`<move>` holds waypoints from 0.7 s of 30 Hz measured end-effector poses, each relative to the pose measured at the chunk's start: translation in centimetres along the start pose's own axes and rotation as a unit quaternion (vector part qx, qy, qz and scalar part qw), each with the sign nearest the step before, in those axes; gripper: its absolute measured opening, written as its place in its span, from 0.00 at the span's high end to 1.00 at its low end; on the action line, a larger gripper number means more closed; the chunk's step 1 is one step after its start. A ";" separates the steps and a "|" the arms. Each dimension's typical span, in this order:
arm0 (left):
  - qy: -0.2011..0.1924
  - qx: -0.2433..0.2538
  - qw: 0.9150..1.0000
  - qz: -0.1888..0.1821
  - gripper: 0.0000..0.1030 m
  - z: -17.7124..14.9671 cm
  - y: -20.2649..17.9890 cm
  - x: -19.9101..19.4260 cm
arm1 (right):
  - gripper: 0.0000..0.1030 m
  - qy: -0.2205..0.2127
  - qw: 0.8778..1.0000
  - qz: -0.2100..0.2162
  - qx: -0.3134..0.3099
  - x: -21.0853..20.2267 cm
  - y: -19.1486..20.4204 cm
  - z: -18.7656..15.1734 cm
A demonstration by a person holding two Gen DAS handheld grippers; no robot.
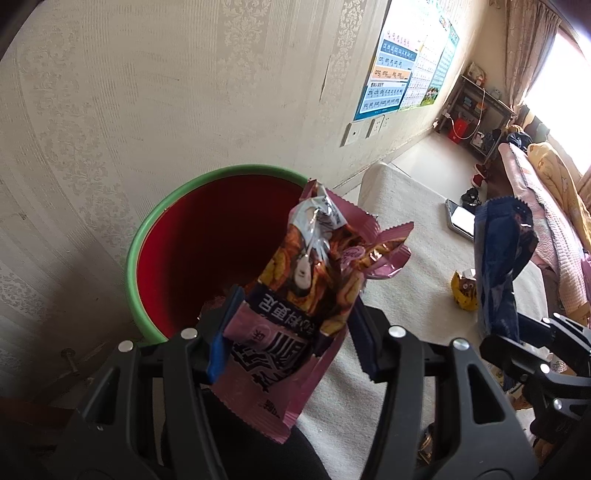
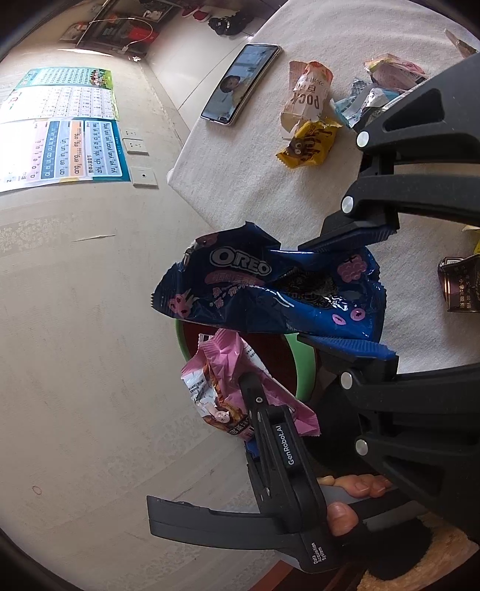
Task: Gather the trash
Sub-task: 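Lift both held wrappers and carry them over the green-rimmed bin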
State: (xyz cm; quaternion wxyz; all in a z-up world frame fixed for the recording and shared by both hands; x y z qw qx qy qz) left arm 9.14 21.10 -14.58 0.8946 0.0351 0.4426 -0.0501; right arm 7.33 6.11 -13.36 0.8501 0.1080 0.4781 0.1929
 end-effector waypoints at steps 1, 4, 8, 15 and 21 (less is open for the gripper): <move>0.000 -0.001 1.000 0.003 0.49 0.1 0.3 0.0 | 0.60 0.000 1.000 0.001 -0.001 0.2 0.2 0.2; 0.000 -0.005 1.000 0.010 0.49 0.1 1.0 0.1 | 0.60 0.003 1.000 0.004 -0.009 0.8 0.8 0.6; 0.006 -0.016 1.000 0.014 0.49 -0.4 1.8 0.4 | 0.60 0.012 1.000 0.011 -0.017 1.5 1.8 0.7; 0.009 -0.027 0.999 0.019 0.49 -0.1 3.0 0.5 | 0.60 0.024 0.999 0.015 -0.023 2.6 2.6 0.5; 0.021 -0.031 0.999 0.032 0.49 0.1 4.0 0.7 | 0.60 0.042 0.999 0.022 -0.008 4.6 2.8 1.1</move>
Point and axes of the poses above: each gripper's, at about its wrist camera, not at the fingertips, and x roughly the way its jaws point, y to its left, z to its top, the point moved 7 cm from there along x, roughly the way its jaws point, and after that the axes turned 14 degrees about x, right-handed, at the moved point
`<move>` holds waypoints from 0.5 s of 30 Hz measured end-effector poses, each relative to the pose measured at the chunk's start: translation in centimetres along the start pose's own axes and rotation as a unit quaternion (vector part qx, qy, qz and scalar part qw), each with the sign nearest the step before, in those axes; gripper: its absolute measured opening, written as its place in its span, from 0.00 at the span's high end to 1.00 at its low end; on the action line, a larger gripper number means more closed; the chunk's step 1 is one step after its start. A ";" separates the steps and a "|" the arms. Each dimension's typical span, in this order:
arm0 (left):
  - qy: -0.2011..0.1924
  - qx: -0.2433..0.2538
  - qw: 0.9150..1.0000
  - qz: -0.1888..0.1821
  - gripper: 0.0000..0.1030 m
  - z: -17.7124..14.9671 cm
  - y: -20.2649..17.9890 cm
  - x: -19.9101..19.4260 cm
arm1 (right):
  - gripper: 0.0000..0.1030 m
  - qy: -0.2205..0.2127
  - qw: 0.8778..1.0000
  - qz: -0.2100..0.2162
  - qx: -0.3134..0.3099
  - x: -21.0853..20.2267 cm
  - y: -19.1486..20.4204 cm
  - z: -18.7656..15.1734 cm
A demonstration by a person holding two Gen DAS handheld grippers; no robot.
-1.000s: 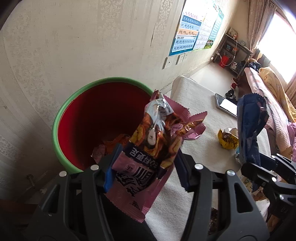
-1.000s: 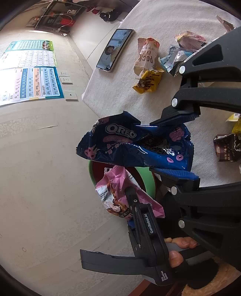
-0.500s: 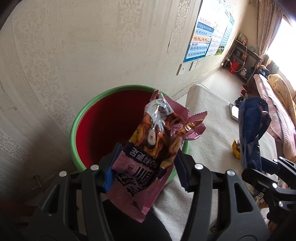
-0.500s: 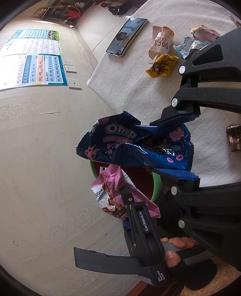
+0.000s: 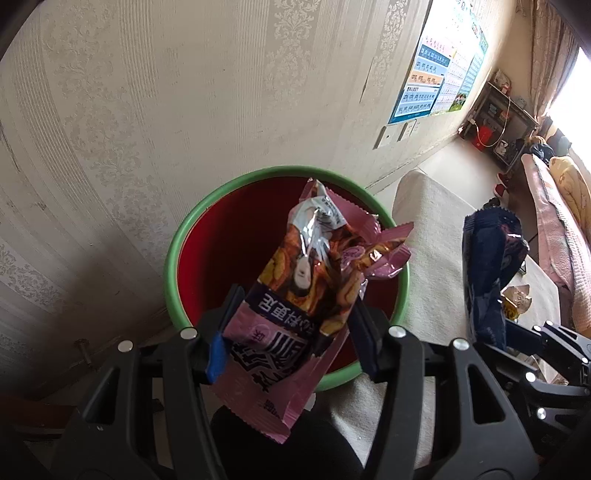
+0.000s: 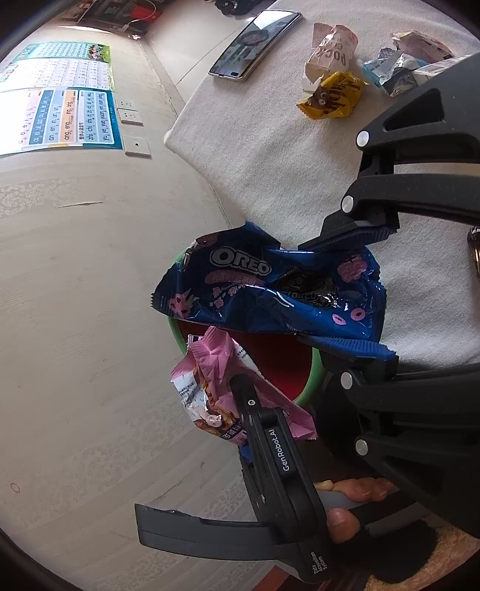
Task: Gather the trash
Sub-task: 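Lift both held wrappers and carry them over the green-rimmed bin, then open both grippers to drop the wrappers into the bin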
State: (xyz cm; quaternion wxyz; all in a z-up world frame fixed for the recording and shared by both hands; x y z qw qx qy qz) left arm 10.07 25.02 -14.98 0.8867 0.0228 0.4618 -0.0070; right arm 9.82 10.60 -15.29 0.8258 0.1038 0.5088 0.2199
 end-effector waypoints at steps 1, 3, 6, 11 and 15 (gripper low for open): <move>0.000 0.000 1.000 0.003 0.49 0.1 0.2 0.0 | 0.60 0.001 1.000 0.003 0.002 0.2 0.1 0.3; 0.001 -0.002 1.000 0.007 0.49 0.1 0.6 0.1 | 0.60 0.001 1.000 0.009 0.006 0.5 0.5 0.9; 0.000 -0.005 1.000 0.014 0.49 0.1 1.3 0.0 | 0.60 0.007 1.000 0.026 0.014 1.1 0.8 1.9; -0.003 -0.017 1.000 0.023 0.49 0.7 2.5 0.1 | 0.60 0.010 0.999 0.041 0.020 1.8 1.9 3.2; -0.003 -0.024 0.999 0.029 0.49 1.0 3.2 0.4 | 0.58 0.010 0.999 0.050 0.016 2.4 2.5 3.8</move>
Point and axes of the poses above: each gripper's, at about its wrist camera, not at the fingertips, and x roughly the way its jaws point, y to its left, z to its top, the point moved 7 cm from there along x, roughly the way its jaws point, and after that the axes turned 14 degrees about x, right-handed, at the moved point
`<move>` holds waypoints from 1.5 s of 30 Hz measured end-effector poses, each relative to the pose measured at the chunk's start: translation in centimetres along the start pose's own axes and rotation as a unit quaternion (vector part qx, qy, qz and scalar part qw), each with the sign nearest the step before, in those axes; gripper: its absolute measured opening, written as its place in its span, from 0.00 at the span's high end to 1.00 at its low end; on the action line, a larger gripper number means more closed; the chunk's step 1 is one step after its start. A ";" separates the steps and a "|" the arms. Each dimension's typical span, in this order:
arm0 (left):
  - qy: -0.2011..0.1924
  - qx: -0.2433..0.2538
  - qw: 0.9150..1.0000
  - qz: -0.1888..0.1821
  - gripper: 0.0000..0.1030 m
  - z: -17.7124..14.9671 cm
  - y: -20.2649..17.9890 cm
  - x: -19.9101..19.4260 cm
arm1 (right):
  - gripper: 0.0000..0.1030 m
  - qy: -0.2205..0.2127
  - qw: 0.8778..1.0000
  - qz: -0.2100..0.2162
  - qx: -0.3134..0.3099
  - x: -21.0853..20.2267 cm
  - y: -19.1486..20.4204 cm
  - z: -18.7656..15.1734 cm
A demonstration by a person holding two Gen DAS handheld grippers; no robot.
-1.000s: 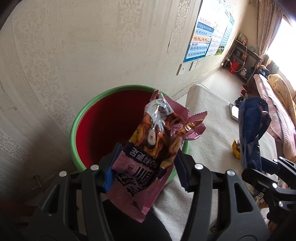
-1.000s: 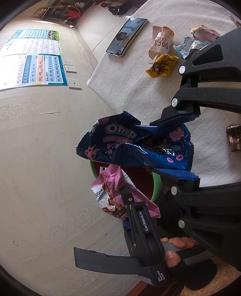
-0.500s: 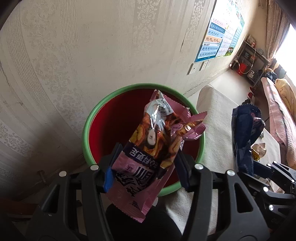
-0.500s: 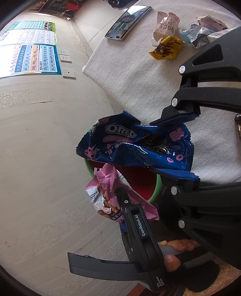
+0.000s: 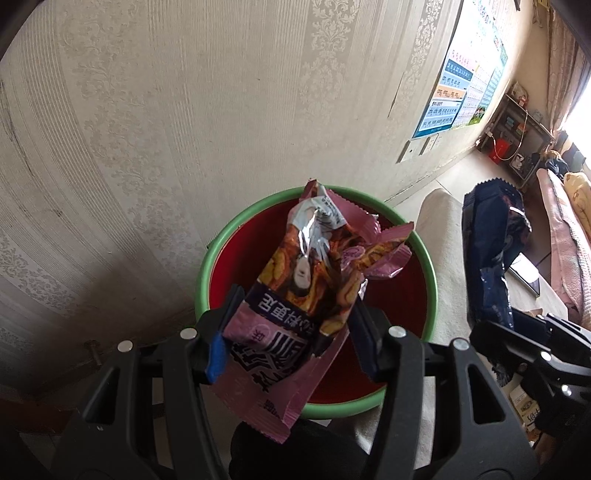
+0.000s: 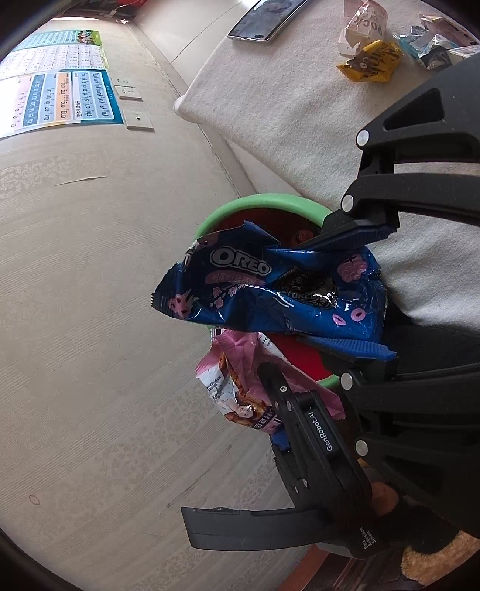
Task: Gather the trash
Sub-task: 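Open both grippers to drop the wrappers into the bin, then reach the left gripper to the brown wrapper while the right gripper grasps the yellow wrapper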
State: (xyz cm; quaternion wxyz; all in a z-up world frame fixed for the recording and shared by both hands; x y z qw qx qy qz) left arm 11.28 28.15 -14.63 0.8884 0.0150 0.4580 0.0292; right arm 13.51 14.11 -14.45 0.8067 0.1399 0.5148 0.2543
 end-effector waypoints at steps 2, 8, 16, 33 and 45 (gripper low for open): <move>-0.001 -0.008 1.000 0.014 0.41 0.0 0.4 0.1 | 0.50 0.002 1.000 0.010 0.001 0.2 0.2 0.2; -0.005 -0.020 0.999 0.028 0.22 -0.5 0.9 0.0 | 0.39 -0.007 1.000 0.018 0.017 -0.7 -0.7 -0.2; -0.012 0.014 1.000 0.001 0.22 -1.2 -2.1 -0.7 | 0.29 -0.037 0.999 0.012 0.036 -5.7 -5.0 -0.9; 0.012 0.093 0.992 -0.089 0.22 -4.0 -12.8 -1.0 | 0.21 0.102 0.984 -0.007 0.146 -12.4 -14.0 -16.5; 0.023 0.103 0.990 -0.098 0.22 -4.8 -13.7 -0.7 | 0.55 0.104 0.981 -0.012 0.161 -10.8 -14.8 -16.0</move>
Point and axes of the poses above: each gripper's, at about its wrist camera, not at the fingertips, and x roughly the way its jaws point, y to its left, z to its top, the point moved 7 cm from there along x, roughly the way its jaws point, and after that the axes turned 14 degrees about x, right-handed, at the moved point
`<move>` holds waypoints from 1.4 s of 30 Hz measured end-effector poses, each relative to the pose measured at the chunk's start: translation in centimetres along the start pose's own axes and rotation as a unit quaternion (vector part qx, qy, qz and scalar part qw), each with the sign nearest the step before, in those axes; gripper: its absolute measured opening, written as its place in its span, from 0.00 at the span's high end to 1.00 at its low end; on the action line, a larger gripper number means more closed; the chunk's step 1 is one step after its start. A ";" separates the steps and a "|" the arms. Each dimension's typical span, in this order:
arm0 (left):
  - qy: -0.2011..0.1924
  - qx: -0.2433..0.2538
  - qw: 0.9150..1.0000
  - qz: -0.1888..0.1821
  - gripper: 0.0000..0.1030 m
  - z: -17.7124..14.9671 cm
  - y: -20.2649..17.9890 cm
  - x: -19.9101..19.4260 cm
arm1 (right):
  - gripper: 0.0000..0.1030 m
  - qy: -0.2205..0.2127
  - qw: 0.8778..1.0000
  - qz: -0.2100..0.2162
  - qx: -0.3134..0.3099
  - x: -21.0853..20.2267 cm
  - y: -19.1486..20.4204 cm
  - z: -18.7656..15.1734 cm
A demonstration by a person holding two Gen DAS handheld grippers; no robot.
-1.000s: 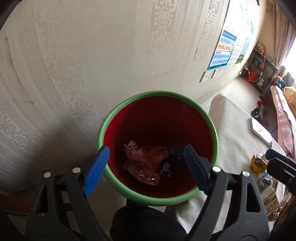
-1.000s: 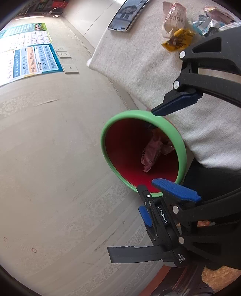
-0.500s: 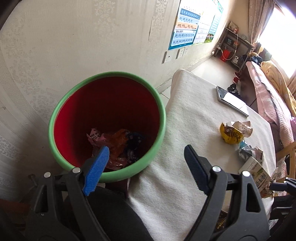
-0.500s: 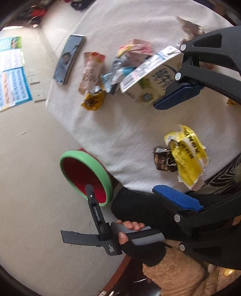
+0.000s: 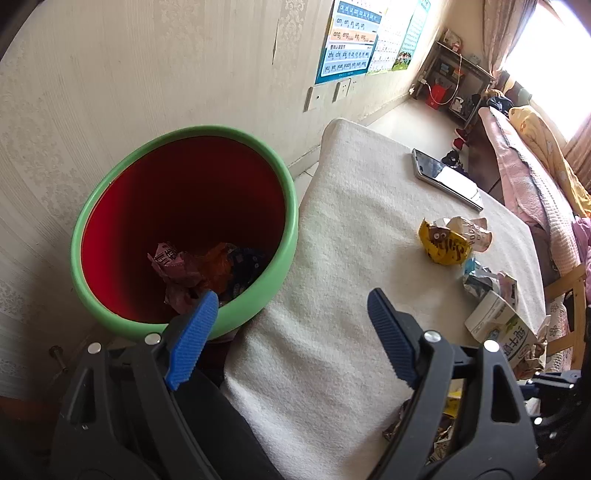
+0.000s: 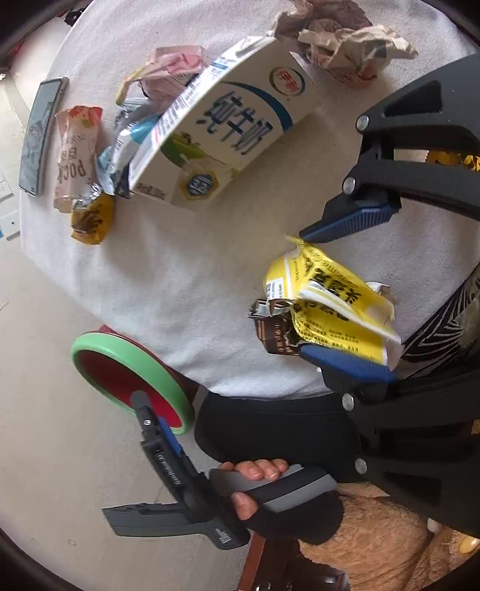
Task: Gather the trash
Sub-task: 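Reach the left gripper to the brown wrapper while the right gripper grasps the yellow wrapper, then lift the brown wrapper with the left gripper while the right gripper lifts the yellow wrapper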
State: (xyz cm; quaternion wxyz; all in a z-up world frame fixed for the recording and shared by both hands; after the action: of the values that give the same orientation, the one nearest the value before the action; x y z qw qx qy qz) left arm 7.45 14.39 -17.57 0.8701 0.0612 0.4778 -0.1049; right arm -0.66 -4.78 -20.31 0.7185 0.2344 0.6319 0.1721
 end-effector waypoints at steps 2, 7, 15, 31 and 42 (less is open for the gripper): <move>0.001 0.005 1.000 0.001 0.22 0.0 -0.2 0.1 | 0.59 -0.033 0.999 -0.004 0.006 -1.2 -0.2 1.4; 0.011 0.021 0.999 -0.035 0.22 -0.4 -1.9 0.1 | 0.59 -0.105 0.994 -0.013 0.005 -3.6 -0.1 4.5; 0.110 0.168 0.967 -0.157 0.22 -6.0 -12.2 0.5 | 0.58 -0.114 0.993 -0.029 -0.012 -3.4 -0.5 4.9; 0.105 0.155 0.973 -0.137 0.42 -6.6 -11.7 0.7 | 0.58 -0.100 0.995 -0.019 -0.017 -2.6 -0.6 4.1; 0.078 0.093 0.990 -0.078 0.42 -3.3 -7.2 1.6 | 0.56 -0.091 0.994 -0.028 -0.044 -1.6 0.0 3.4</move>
State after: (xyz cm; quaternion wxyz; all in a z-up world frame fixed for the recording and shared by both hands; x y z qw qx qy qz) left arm 3.85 7.86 -20.69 0.8099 0.1122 0.5355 -0.2113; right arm 2.50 -6.04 -18.69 0.7870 0.1990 0.5622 0.1578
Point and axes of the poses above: each gripper's, at about its wrist camera, not at the fingertips, and x roughly the way its jaws point, y to its left, z to its top, the point moved 7 cm from there along x, roughly the way its jaws point, and after that the axes turned 14 degrees about x, right-handed, at the moved point
